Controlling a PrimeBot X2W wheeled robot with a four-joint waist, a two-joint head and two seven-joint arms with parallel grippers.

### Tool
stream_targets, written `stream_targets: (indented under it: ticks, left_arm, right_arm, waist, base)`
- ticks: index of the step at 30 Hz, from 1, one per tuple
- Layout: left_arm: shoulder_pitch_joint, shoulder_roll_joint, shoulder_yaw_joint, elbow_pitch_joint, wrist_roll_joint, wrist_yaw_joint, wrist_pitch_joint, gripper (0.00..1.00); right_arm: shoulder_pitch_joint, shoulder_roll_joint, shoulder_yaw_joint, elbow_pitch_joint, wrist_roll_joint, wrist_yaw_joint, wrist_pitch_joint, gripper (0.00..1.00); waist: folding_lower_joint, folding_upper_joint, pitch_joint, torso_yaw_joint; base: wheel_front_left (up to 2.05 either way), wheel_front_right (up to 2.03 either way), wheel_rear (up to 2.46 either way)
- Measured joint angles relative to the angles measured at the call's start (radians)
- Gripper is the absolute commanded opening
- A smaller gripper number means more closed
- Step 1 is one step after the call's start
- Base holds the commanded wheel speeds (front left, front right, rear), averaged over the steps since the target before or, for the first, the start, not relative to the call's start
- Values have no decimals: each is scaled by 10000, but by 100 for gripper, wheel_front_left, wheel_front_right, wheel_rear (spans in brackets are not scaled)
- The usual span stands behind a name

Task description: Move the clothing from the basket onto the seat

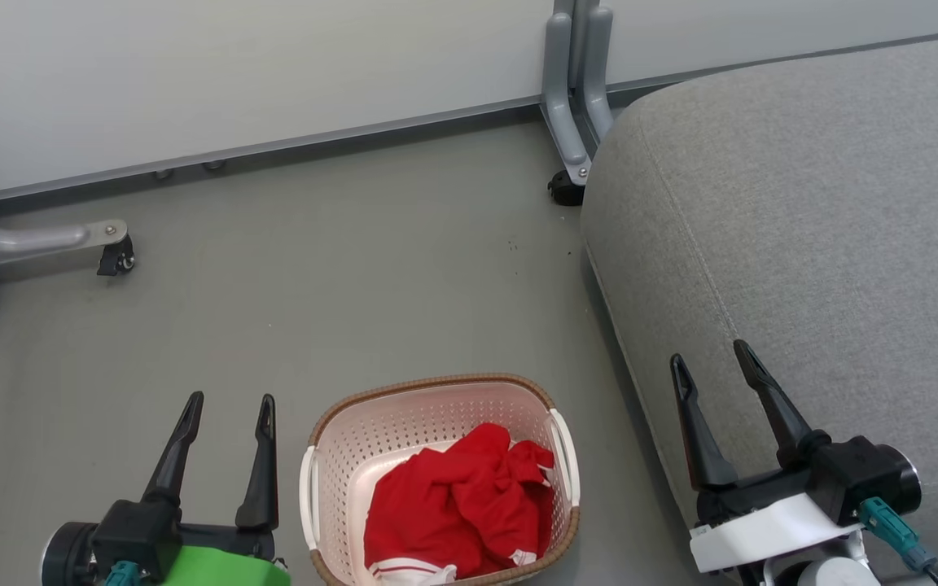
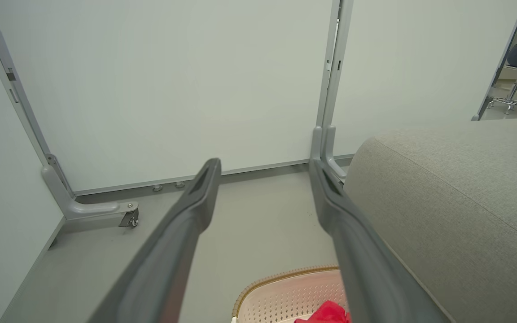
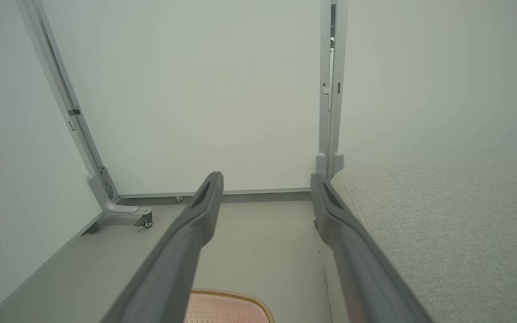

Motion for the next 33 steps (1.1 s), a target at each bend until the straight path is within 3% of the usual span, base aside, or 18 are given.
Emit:
stream_targets:
  ticks: [11,19,26,33]
  left_arm:
    - [-707,439,-744,435,-587,0,-13,100]
    - [-2153,1269,-2247,1766,-1379,-2,-15,100]
    - [-3677,2161,-4320,3235,-2119,-2,-13,100]
    - [-5171,2740,-5628,4176,-2343,-2,-13,100]
  right_arm:
    - [-553,-4,-483,-278,215,0,0,100]
    - [-1370,-6,-732,-604,213,0,0,100]
    - [-2003,-4,-815,-924,207,0,0,100]
    - [-2386,-6,-905,-1325,410,0,0,100]
  waist:
    - [0,0,840,-120]
    - [0,0,1948,-261]
    - [1,0,3210,-448]
    - [1,0,4478,-703]
  base:
    - [0,0,0]
    - [0,0,0]
    - [0,0,0]
    - [0,0,0]
